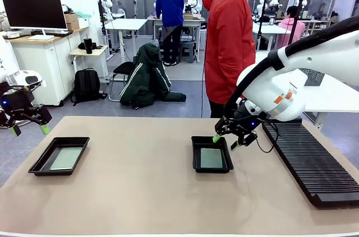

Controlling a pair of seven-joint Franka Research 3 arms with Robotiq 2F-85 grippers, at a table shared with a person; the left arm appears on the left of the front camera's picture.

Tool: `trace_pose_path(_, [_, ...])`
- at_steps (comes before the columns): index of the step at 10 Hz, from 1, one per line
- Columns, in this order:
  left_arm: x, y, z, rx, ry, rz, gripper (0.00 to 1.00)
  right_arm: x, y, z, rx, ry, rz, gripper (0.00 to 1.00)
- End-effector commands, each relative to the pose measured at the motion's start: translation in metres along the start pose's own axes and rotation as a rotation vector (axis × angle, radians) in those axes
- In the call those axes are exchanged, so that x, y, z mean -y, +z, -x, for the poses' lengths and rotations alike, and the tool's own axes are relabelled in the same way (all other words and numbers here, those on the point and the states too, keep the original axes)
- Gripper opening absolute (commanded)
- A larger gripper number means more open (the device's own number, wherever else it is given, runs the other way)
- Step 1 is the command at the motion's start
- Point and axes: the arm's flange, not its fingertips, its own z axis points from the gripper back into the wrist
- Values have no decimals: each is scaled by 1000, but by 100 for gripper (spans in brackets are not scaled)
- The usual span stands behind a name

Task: Inspect and transfer BCBs to ESD trays.
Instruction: Pick up the Blank PCB from the PCB Rack and place it in the right ESD tray.

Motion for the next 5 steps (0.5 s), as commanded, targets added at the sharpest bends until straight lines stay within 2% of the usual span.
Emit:
trace_pose_path(1, [-1, -2, 0, 9, -2, 2, 100, -15, 26, 2, -51, 21, 164, 99])
trace_pose_path(3, [-1, -2, 0, 9, -2, 2, 100, -27, 43, 3, -83, 29, 251, 100])
trace_pose_path(5, [-1, -2, 0, 9, -2, 2, 100, -38, 53, 1, -82, 35, 265, 100])
